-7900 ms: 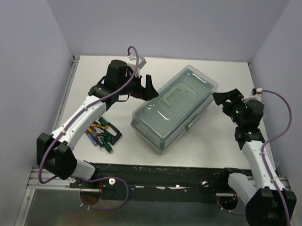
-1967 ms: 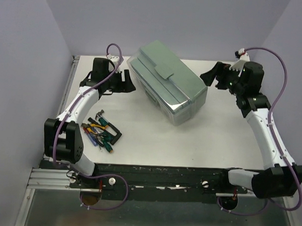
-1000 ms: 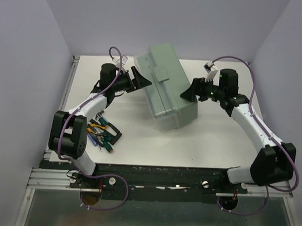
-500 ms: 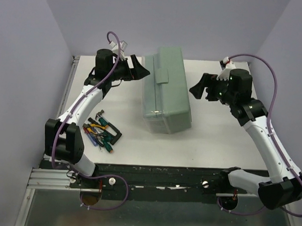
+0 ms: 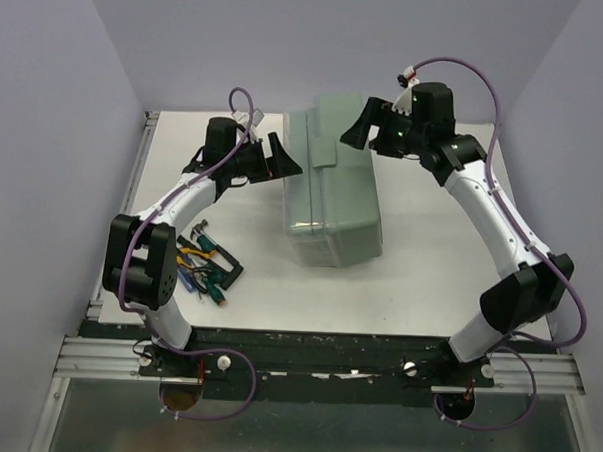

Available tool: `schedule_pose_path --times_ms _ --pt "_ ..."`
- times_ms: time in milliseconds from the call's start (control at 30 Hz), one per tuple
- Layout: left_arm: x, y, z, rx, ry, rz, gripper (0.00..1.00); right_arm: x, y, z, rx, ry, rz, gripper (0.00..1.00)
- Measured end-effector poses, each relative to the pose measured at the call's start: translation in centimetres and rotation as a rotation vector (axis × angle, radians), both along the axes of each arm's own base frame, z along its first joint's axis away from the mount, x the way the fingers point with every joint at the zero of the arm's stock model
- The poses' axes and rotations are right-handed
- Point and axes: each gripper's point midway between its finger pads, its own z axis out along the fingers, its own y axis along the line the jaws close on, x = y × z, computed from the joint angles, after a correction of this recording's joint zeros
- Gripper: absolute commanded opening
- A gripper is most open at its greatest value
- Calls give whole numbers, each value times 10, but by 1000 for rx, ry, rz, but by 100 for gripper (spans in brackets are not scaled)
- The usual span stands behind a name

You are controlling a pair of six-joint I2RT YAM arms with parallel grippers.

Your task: Pack the tool kit

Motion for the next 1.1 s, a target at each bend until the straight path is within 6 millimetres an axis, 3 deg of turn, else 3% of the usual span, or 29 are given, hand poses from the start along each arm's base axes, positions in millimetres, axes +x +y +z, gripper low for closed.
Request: schedule_pose_path --times_ms 167,300,433,767,1100 --pt "0 -7 -2 -54 8 -35 81 33 24 -19 -5 75 7 89" --pt "-1 -11 -1 -75 6 -53 70 45 37 -34 -29 131 9 88" --pt "0 -11 -1 -94 22 -52 63 41 44 -50 -44 191 11 87" --pt "1 -12 -1 -103 21 -55 55 36 69 -56 18 234 54 88" --pt "1 -10 -3 -97 26 -53 50 36 71 -54 209 230 56 88"
